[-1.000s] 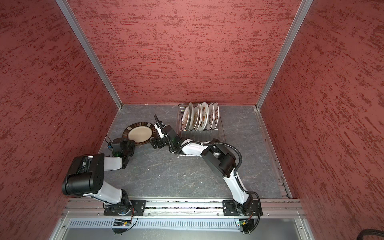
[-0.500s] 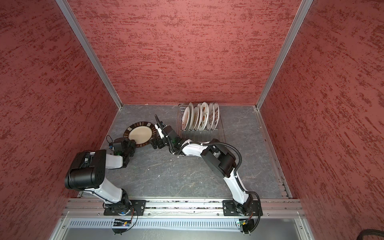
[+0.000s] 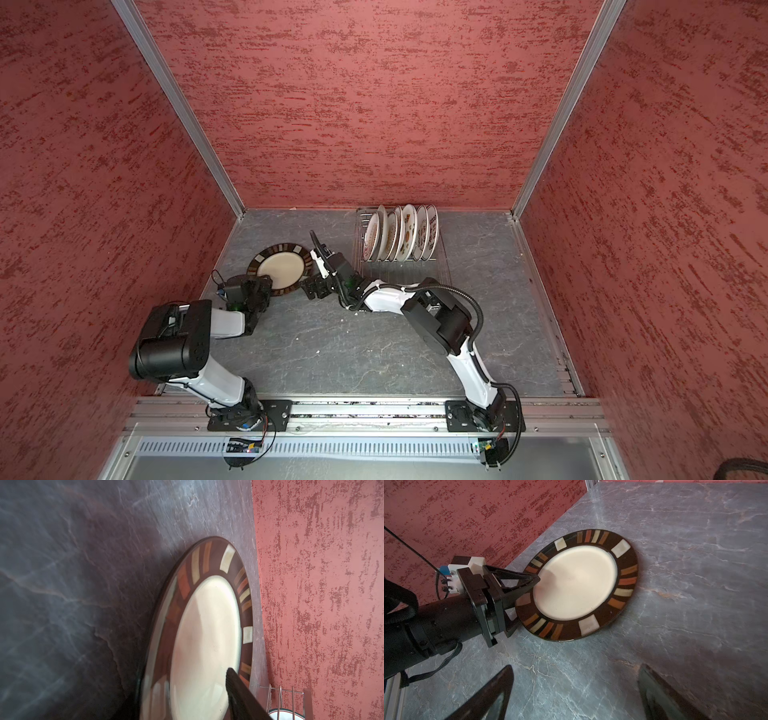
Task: Unload the plates from the dish rack
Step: 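Lower the dark-rimmed plate flat onto the table with the left gripper and release, then reach the right gripper into the rack while the left gripper moves toward it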
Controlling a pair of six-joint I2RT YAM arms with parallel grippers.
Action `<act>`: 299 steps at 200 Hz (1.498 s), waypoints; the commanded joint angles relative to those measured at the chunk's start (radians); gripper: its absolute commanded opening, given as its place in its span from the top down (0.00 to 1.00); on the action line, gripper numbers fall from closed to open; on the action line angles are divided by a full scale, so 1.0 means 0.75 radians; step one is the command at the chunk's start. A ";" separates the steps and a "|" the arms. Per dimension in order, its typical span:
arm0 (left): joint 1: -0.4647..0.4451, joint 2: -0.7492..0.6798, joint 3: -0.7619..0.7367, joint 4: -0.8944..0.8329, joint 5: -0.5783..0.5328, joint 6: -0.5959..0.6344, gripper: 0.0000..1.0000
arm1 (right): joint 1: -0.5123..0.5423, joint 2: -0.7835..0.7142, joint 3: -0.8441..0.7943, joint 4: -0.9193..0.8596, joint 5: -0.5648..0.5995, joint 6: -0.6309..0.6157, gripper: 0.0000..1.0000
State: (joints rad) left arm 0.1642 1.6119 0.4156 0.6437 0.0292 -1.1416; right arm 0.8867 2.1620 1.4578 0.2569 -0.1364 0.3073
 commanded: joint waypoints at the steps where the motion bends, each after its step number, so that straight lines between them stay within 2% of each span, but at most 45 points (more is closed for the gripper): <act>1: 0.012 0.000 0.031 0.047 0.026 0.031 0.32 | 0.006 -0.031 -0.025 0.028 0.024 -0.004 0.06; 19: 0.010 -0.013 0.028 0.029 0.011 0.039 0.14 | 0.006 -0.051 -0.059 0.045 0.024 -0.005 0.05; 47: 0.009 -0.046 0.007 0.021 -0.024 0.046 0.06 | 0.008 -0.058 -0.050 0.022 -0.011 -0.007 0.02; 59: 0.008 -0.054 0.004 0.017 -0.034 0.049 0.00 | 0.010 -0.064 -0.049 0.019 -0.007 -0.018 0.01; 92: 0.009 -0.117 -0.004 -0.019 -0.047 0.077 0.00 | 0.014 -0.086 -0.023 -0.030 0.015 -0.049 0.01; 121: 0.004 -0.253 0.002 -0.257 -0.158 0.129 0.01 | 0.028 -0.103 0.015 -0.078 0.010 -0.080 0.01; 157: 0.022 -0.386 -0.072 -0.284 -0.171 0.165 0.01 | 0.067 -0.113 0.047 -0.108 0.047 -0.096 0.01; 183: -0.009 -0.542 -0.142 -0.301 -0.239 0.151 0.01 | 0.090 -0.161 0.041 -0.117 0.095 -0.111 0.01; 199: -0.033 -0.648 -0.132 -0.412 -0.284 0.170 0.01 | 0.099 -0.192 0.034 -0.117 0.092 -0.109 0.01; 232: -0.042 -0.847 -0.165 -0.523 -0.285 0.187 0.01 | 0.116 -0.301 -0.036 -0.092 0.157 -0.114 0.01; 243: -0.075 -0.906 -0.200 -0.502 -0.287 0.161 0.01 | 0.116 -0.356 -0.085 -0.060 0.184 -0.094 0.01; 265: -0.196 -0.945 -0.295 -0.252 -0.250 0.191 0.01 | 0.116 -0.459 -0.179 0.029 0.149 -0.025 0.01; 299: -0.338 -1.067 -0.248 -0.257 -0.104 0.352 0.01 | 0.116 -0.613 -0.246 -0.046 0.229 0.010 0.01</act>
State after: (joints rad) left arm -0.0322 0.8745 0.1997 0.3824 -0.1371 -0.9836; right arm 0.9714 1.7844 1.3056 0.2161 -0.0364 0.2886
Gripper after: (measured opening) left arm 0.995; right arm 0.990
